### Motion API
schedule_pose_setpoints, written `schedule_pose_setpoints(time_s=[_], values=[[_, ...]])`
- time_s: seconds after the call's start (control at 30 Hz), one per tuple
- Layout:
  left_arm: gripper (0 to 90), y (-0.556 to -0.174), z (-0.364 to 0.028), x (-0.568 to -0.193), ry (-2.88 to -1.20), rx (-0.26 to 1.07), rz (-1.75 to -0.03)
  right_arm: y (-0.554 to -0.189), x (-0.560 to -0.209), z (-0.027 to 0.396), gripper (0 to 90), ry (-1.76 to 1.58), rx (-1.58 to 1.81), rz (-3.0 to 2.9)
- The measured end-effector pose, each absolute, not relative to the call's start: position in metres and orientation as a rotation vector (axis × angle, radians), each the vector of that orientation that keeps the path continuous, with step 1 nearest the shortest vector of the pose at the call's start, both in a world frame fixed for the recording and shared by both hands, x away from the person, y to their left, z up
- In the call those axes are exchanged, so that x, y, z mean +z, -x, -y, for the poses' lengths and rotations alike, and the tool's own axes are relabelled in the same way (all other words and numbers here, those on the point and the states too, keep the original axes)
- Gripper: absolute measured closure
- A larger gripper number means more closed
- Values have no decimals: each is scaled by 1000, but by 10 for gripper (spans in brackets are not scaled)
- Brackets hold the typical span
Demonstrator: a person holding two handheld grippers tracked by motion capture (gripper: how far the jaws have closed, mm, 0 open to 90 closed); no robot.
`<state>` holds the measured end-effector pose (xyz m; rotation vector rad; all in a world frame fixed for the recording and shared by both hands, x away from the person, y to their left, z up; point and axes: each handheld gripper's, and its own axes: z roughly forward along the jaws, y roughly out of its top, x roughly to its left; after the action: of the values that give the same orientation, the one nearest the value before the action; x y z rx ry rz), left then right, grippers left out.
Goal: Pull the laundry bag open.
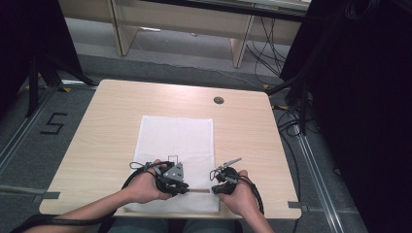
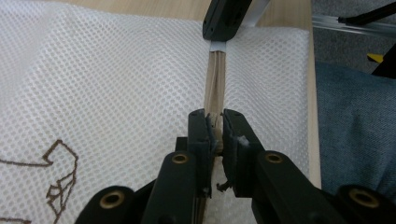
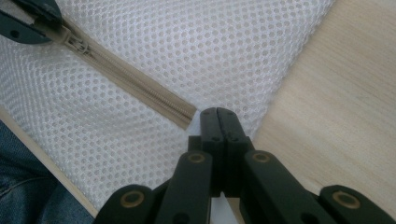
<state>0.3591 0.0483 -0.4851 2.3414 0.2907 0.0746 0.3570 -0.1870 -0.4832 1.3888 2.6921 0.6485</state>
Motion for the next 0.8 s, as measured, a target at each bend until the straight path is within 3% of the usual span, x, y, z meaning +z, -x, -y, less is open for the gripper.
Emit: schedule_pose_setpoints(time_s=[0.8], values=[[814,-359,-57,-482,-2345,68,-290,-357,-483,186,900,-1405,639,-2685]])
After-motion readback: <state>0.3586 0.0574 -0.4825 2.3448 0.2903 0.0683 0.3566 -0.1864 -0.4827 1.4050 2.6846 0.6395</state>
